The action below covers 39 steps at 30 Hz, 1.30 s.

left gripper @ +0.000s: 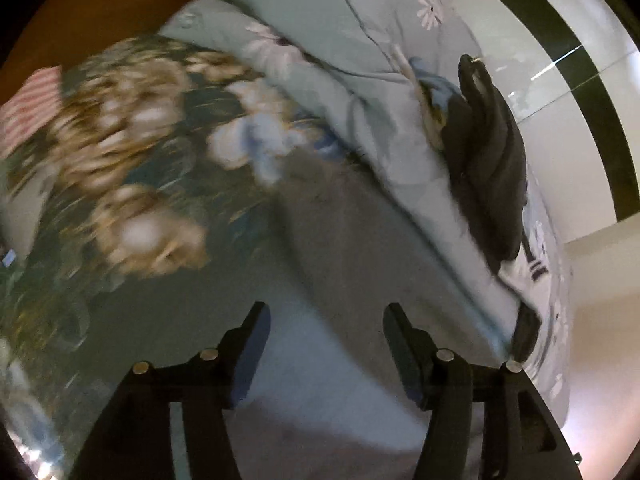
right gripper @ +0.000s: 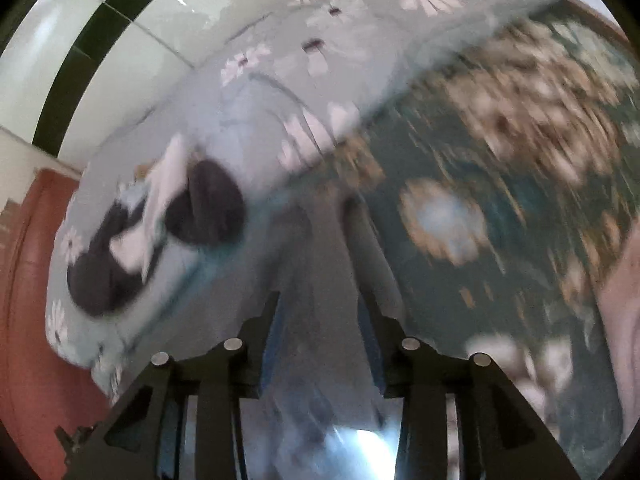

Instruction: Fold clothes

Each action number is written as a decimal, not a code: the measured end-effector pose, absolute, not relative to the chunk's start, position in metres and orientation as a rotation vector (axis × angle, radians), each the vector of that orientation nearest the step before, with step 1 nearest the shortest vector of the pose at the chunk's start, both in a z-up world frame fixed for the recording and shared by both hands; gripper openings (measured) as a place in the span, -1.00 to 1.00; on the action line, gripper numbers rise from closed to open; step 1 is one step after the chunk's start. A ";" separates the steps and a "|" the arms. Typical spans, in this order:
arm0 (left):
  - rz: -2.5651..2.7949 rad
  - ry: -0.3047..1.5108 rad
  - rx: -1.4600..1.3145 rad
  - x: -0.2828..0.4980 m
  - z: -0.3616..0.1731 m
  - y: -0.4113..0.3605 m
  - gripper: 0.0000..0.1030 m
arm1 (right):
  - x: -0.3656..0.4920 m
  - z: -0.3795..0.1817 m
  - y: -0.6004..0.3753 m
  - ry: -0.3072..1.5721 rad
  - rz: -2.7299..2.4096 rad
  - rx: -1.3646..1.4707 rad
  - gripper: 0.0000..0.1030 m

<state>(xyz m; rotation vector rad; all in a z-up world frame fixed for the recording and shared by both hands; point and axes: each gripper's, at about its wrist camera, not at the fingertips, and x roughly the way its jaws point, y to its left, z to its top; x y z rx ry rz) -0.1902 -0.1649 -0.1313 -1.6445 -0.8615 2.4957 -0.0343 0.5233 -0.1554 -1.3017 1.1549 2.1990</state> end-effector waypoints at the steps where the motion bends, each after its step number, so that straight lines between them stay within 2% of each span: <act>1: 2.502 -0.869 -1.654 -0.172 -0.134 -0.172 0.24 | -0.019 -0.165 0.517 1.171 2.181 -1.337 -0.24; 5: 2.503 -0.980 -1.732 -0.114 -0.157 -0.199 0.24 | 0.020 -0.205 0.498 1.335 2.090 -1.384 -0.24; 9: 2.442 -1.263 -1.775 -0.057 -0.188 -0.224 0.24 | 0.027 -0.226 0.485 1.541 2.037 -1.352 -0.24; 13: 2.343 -1.557 -1.753 -0.012 -0.216 -0.235 0.24 | 0.018 -0.236 0.475 1.589 2.005 -1.358 -0.24; 16: 2.279 -1.681 -1.764 0.011 -0.232 -0.238 0.24 | 0.014 -0.238 0.476 1.611 1.982 -1.301 -0.24; 21: 2.262 -1.730 -1.766 0.020 -0.235 -0.241 0.24 | 0.017 -0.252 0.477 1.680 1.927 -1.223 -0.24; 27: 2.301 -1.663 -1.742 0.012 -0.226 -0.233 0.24 | 0.009 -0.255 0.484 1.713 1.926 -1.141 -0.25; 28: 2.295 -1.660 -1.744 0.011 -0.227 -0.231 0.24 | 0.007 -0.253 0.486 1.709 1.932 -1.128 -0.32; 29: 2.292 -1.656 -1.744 0.010 -0.229 -0.229 0.24 | 0.004 -0.252 0.488 1.705 1.938 -1.115 -0.58; 31: 2.290 -1.655 -1.739 0.006 -0.231 -0.227 0.24 | -0.002 -0.245 0.491 1.683 1.961 -1.111 -0.79; 35: 2.252 -1.707 -1.719 0.004 -0.239 -0.228 0.24 | -0.012 -0.207 0.494 1.580 2.113 -1.107 -0.83; 39: 2.174 -1.751 -1.704 0.000 -0.248 -0.222 0.24 | 0.012 -0.152 0.512 1.532 2.261 -0.944 -0.84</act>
